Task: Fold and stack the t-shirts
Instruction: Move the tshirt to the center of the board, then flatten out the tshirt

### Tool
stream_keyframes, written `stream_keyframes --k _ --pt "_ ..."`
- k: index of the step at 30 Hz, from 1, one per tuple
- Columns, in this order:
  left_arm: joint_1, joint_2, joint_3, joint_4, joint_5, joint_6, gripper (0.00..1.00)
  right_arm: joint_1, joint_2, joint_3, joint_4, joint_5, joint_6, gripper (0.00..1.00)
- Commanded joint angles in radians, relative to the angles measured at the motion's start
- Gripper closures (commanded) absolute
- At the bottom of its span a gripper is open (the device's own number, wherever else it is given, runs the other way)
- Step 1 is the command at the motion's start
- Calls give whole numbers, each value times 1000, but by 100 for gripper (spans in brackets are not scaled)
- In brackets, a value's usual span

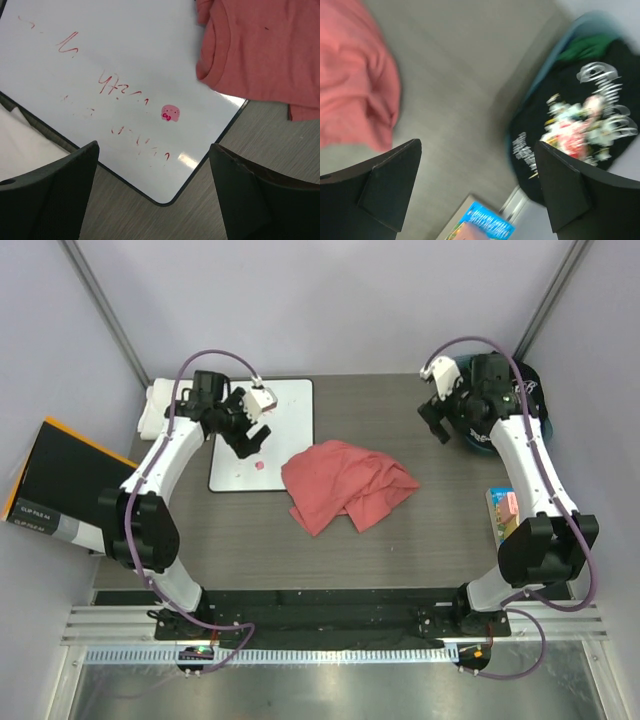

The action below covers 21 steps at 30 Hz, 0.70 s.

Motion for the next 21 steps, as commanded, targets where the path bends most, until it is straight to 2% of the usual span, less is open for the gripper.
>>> stream_keyframes --k 1,4,8,13,18,21 --pt "-106 12 -9 -46 26 212 10 9 -54 -70 -106 -49 -105 0" --pt "-189 16 -69 -57 17 350 10 28 -53 -144 -155 -62 -184 0" --pt "-275 44 -132 -42 22 417 10 34 -42 -228 -131 -55 -211 0" --pt "-341 79 -196 -1 5 396 9 32 -25 -245 -74 -40 -194 0" --pt "-343 55 -307 148 -86 353 8 43 -39 -233 -88 -123 -157 0" --pt "-345 33 -360 186 -77 362 7 64 -51 -244 -89 -124 -166 0"
